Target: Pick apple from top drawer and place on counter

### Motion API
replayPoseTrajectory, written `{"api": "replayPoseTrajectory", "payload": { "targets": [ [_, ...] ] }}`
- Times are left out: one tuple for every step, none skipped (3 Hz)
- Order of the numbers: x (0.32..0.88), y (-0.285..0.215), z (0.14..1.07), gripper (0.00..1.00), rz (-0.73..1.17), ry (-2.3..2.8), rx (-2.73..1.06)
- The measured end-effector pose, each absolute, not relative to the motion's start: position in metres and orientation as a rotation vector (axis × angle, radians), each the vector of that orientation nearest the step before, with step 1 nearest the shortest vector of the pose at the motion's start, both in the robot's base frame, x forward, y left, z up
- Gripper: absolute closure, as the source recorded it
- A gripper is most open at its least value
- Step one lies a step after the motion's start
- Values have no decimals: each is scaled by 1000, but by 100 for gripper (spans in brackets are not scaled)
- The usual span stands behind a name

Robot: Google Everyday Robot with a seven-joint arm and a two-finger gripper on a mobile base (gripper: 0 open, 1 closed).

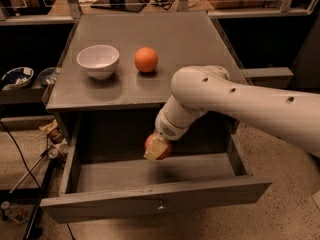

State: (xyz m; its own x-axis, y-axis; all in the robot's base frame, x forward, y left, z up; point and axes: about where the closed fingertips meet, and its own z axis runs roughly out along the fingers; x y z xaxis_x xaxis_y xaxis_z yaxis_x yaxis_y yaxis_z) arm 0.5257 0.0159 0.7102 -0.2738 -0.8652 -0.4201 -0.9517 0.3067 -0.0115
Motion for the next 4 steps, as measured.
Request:
{"api": "replayPoseTrajectory", "payload": {
  "targets": [
    [525,7,716,100,318,2252,-1593],
    [510,-40,749,100,253,2337,-1449],
    [510,-40,750,100,251,2336,-1449],
    [516,-49,765,100,221,2329,-1449]
  ]
}}
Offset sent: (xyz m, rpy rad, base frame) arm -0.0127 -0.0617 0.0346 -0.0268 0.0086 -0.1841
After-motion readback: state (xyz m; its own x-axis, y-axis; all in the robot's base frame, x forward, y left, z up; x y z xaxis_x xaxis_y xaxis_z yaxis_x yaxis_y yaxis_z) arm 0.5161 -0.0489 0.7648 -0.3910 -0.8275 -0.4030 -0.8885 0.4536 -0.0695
